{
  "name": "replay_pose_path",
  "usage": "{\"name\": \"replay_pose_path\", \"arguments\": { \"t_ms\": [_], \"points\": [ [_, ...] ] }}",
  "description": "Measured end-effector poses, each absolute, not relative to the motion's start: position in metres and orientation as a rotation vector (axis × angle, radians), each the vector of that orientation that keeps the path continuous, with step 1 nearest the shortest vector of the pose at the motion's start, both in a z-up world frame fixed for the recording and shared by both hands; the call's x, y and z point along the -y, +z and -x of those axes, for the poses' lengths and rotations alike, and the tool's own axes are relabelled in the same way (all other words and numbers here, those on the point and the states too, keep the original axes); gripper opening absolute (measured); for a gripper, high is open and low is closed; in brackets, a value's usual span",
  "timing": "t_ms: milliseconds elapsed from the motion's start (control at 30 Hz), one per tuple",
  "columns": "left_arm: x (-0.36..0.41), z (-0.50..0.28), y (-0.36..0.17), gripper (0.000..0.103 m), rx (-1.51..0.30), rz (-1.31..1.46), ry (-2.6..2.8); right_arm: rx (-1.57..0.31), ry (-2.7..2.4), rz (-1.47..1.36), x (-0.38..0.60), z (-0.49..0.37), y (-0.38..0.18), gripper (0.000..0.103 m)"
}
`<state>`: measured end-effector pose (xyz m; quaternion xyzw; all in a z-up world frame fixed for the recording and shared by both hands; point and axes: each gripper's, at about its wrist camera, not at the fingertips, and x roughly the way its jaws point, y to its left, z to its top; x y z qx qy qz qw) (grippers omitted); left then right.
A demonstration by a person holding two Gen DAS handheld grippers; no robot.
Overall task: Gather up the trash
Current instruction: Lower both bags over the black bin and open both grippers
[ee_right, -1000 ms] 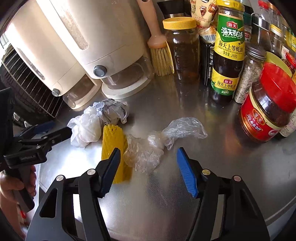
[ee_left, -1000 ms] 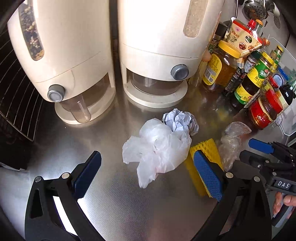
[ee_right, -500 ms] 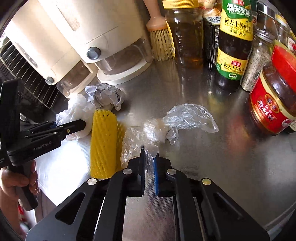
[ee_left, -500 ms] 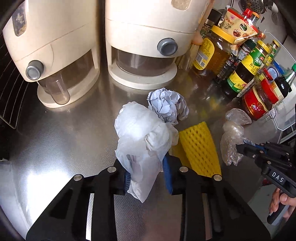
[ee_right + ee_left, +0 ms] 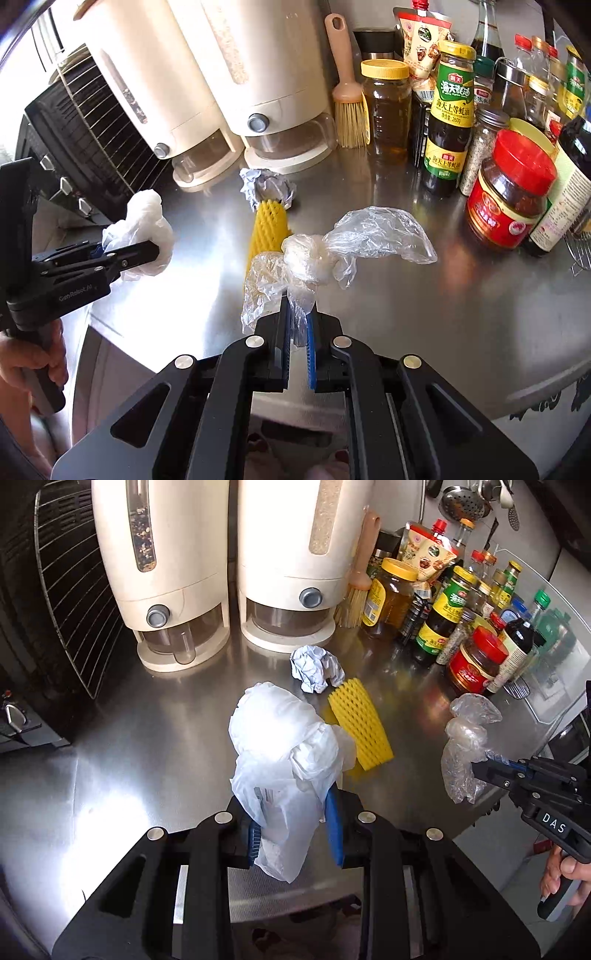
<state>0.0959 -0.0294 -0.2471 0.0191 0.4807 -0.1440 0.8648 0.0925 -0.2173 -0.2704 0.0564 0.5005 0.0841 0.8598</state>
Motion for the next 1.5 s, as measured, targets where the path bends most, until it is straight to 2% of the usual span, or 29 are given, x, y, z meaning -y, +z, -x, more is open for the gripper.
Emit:
{"name": "replay_pose_path", "arguments": {
  "t_ms": [267, 633, 967, 1233, 1500],
  "points": [
    [0.023, -0.015, -0.248, 0.029, -1.039, -0.028, -0.327, -1.082, 0.276, -0.114, 0.210, -0.021, -0.271, 0.009],
    [0.021, 0.065, -0.300, 0.029, -1.200, 0.020, -0.348, -1.240, 0.322, -0.130, 0.201, 0.055, -0.311, 0.009],
    [0.029, 0.075, -0.405, 0.029, -1.382, 0.082, -0.331, -1.423, 0.259, -0.171, 0.195, 0.068, -0.411, 0.009],
    [0.036, 0.056, -0.487, 0.029, -1.454, 0.095, -0.335, -1.456, 0.200, -0.164, 0.191, 0.058, -0.497, 0.009],
    [0.043, 0.034, -0.544, 0.029, -1.502, 0.098, -0.325, -1.494, 0.161, -0.155, 0.185, 0.047, -0.562, 0.009]
  ]
}}
